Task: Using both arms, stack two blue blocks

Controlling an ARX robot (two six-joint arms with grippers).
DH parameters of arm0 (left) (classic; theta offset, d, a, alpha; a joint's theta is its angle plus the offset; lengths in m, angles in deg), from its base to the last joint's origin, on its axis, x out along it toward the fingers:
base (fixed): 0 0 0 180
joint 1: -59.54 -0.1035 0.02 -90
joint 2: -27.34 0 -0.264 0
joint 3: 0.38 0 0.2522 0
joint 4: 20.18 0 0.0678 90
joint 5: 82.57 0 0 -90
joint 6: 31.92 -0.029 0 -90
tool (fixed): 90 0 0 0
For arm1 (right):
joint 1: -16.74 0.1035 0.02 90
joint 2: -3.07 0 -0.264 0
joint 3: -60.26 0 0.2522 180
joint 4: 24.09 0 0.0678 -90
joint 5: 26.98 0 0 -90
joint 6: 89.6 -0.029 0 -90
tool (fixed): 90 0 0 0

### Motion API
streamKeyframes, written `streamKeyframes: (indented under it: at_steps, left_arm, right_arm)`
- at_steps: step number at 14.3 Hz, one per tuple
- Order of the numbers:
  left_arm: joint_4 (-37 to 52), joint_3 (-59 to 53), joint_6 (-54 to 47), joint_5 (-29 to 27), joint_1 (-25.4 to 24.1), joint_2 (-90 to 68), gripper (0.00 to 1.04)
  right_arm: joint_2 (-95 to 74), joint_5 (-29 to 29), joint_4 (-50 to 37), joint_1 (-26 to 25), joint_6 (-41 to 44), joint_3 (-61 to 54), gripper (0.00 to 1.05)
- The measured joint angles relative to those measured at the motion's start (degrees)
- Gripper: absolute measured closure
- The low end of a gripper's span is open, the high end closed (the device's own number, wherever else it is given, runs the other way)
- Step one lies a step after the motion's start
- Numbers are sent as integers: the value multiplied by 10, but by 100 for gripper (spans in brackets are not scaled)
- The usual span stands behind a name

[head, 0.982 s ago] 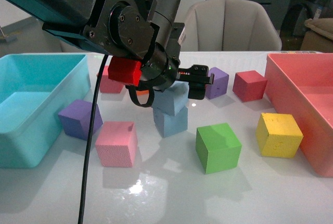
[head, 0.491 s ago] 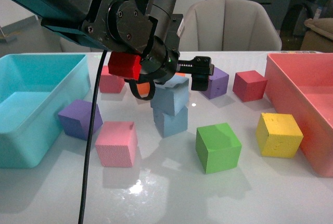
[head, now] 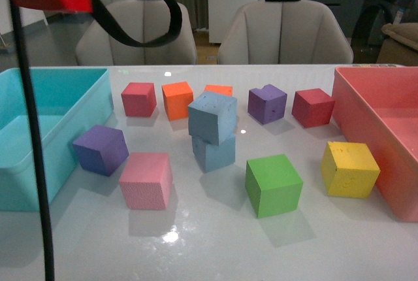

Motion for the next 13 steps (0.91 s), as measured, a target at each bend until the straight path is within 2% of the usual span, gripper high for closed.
streamKeyframes:
  at_steps: [2, 5, 6, 7, 8, 12, 13]
  left_arm:
    - [38, -92, -34, 20, -6, 103, 7]
    - [32, -235, -48, 25, -5, 269, 7]
    - [39, -276, -38, -95, 0, 329, 20]
    - [32, -341, -35, -187, -37, 401, 34]
    - [33, -386, -27, -203, -77, 443, 47]
    - [30, -490, -26, -106, -161, 550, 101]
    - [25, -505, -24, -90, -178, 571, 103]
  right_arm:
    - [0, 0, 0, 0, 0, 0, 6]
    - [0, 0, 0, 0, 0, 0, 6]
    - [0, 0, 0, 0, 0, 0, 6]
    - [0, 0, 0, 0, 0, 0, 6]
    - [0, 0, 0, 0, 0, 0, 6]
    - [0, 0, 0, 0, 0, 0, 6]
    - [0, 0, 0, 0, 0, 0, 6]
